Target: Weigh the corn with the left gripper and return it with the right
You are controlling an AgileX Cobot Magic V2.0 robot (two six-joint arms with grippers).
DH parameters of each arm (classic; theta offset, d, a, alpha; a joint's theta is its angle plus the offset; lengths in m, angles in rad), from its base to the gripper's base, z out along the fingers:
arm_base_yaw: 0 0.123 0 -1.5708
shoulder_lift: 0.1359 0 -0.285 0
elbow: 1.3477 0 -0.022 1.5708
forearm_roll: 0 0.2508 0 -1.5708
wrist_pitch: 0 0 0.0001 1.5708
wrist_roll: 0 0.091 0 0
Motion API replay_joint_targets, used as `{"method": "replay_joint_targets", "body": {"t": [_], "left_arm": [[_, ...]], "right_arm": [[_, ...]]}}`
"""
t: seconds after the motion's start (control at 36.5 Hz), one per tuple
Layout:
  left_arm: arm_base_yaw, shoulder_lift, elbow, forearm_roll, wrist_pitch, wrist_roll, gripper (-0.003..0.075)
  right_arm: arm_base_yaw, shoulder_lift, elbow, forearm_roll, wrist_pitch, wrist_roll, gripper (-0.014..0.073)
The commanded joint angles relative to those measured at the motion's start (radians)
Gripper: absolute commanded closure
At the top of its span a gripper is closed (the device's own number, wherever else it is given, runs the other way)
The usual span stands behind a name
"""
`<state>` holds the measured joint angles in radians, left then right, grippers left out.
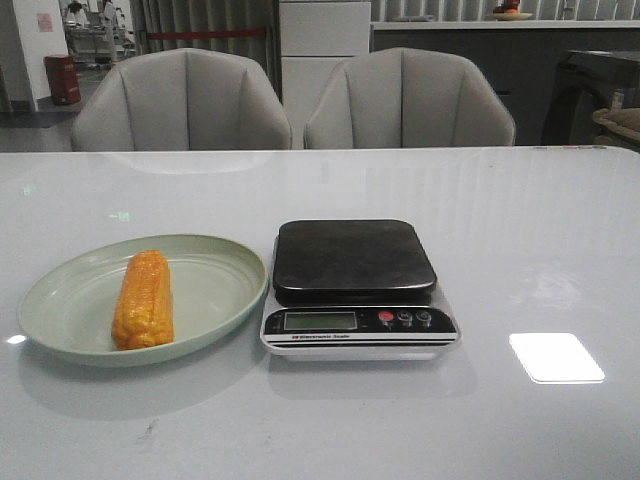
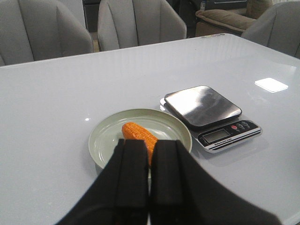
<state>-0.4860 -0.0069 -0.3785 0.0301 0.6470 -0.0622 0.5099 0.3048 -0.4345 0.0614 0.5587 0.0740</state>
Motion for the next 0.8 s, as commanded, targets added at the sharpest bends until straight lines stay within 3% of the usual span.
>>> {"method": "replay_joint_targets", "body": {"t": [0.0,0.3,0.41,0.47,0.58,0.77], "left_arm": [[-0.001,-0.019,-0.024,0.000,-0.086,0.002,0.0606],[-0.001,-0.019,-0.024,0.000,-0.087,0.002,0.0606],[-0.001,-0.019,-0.024,0.000,-0.091,0.002,0.0606],[-0.001,-0.019,-0.024,0.000,-0.093,0.002,0.0606],[-0.001,-0.019,-0.022,0.000,-0.091,0.002,0.0606],[-0.001,-0.019,-0.022,0.000,-0.091,0.002,0.0606]], "right_arm": [[-0.005,-0.100,0.039,-0.011,-0.117,-0.011,0.0063],[-0.005,-0.257,0.177,-0.019,-0.273,-0.012,0.0079],[-0.005,-0.254,0.202,-0.033,-0.298,-0.012,0.0285],[-0.005,-0.254,0.210,-0.034,-0.298,-0.012,0.0464],[-0.005,-0.254,0.212,-0.034,-0.297,-0.012,0.0414],[-0.005,-0.254,0.212,-0.034,-0.292,-0.012,0.0410]]}}
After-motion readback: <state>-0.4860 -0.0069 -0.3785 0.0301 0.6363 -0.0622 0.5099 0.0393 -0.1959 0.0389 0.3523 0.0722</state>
